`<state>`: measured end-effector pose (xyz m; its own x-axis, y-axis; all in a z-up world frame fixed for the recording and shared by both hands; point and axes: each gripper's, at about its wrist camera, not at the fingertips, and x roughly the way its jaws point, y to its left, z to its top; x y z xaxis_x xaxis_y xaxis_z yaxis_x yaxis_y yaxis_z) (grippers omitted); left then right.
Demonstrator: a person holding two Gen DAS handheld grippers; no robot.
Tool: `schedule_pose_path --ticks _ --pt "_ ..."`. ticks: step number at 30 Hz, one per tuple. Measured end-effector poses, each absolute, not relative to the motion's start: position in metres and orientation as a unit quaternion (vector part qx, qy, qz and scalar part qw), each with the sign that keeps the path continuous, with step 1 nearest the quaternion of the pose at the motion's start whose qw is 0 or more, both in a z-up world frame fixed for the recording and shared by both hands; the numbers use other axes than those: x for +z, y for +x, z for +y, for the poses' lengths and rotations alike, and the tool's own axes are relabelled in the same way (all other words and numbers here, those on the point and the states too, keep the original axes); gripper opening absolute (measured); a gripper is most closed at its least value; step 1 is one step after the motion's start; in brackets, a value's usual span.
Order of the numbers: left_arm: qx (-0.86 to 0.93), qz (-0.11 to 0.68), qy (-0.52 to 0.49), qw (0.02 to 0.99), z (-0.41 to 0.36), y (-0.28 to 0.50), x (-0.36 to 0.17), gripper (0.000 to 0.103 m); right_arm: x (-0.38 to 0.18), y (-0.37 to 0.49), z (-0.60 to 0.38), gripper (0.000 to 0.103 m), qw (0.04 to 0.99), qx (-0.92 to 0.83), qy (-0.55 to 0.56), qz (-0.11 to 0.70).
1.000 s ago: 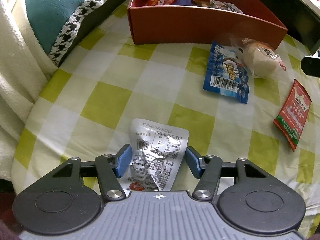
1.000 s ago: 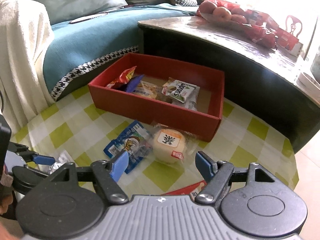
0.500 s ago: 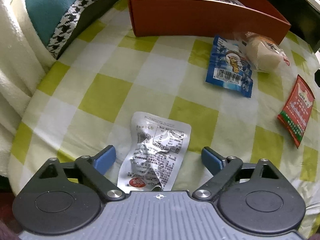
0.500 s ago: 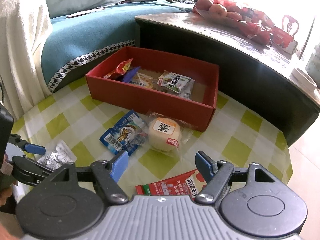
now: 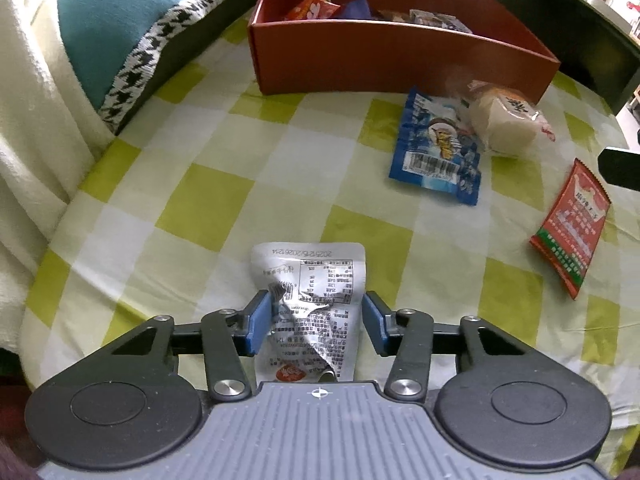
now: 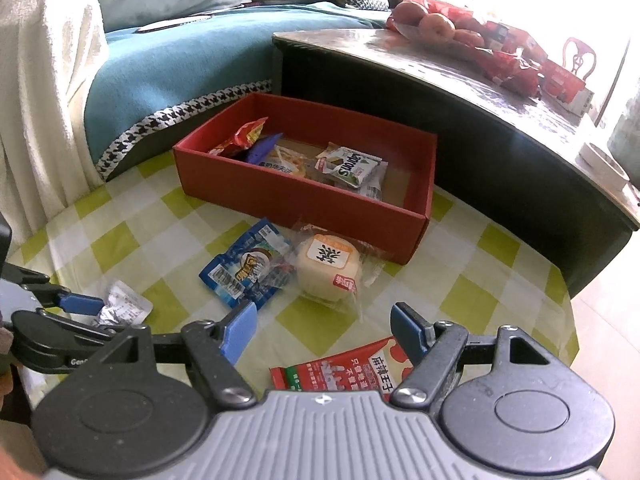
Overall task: Organize snacks
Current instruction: 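Close the left tool on the white foil sachet, then move the right tool onto the red spicy-strip packet and close on it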
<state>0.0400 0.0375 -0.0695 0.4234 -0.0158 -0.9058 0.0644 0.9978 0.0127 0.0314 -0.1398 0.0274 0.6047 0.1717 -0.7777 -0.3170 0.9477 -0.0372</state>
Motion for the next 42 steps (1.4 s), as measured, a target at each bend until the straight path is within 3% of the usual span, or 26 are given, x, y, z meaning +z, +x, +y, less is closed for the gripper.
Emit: schedule_pose_path --ticks 14,26,35,39,42 --pt "-0.03 0.533 0.022 0.845 0.034 0.04 -0.069 0.056 0.022 0.033 -0.143 0.075 0.889 0.133 -0.087 0.43" --pt "-0.046 0.524 0.0 0.85 0.029 0.046 -0.059 0.053 -0.008 0.05 -0.196 0.075 0.854 0.079 0.049 0.511" --pt "-0.056 0.52 0.013 0.853 0.017 0.047 -0.057 0.053 -0.039 0.057 -0.181 0.075 0.82 0.073 0.116 0.556" --pt "-0.047 0.512 0.03 0.857 0.014 0.047 -0.057 0.053 -0.046 0.067 -0.162 0.084 0.826 0.069 0.095 0.551" --pt "-0.038 0.51 0.038 0.858 0.014 0.047 -0.059 0.054 -0.048 0.071 -0.148 0.084 0.834 0.066 0.051 0.545"
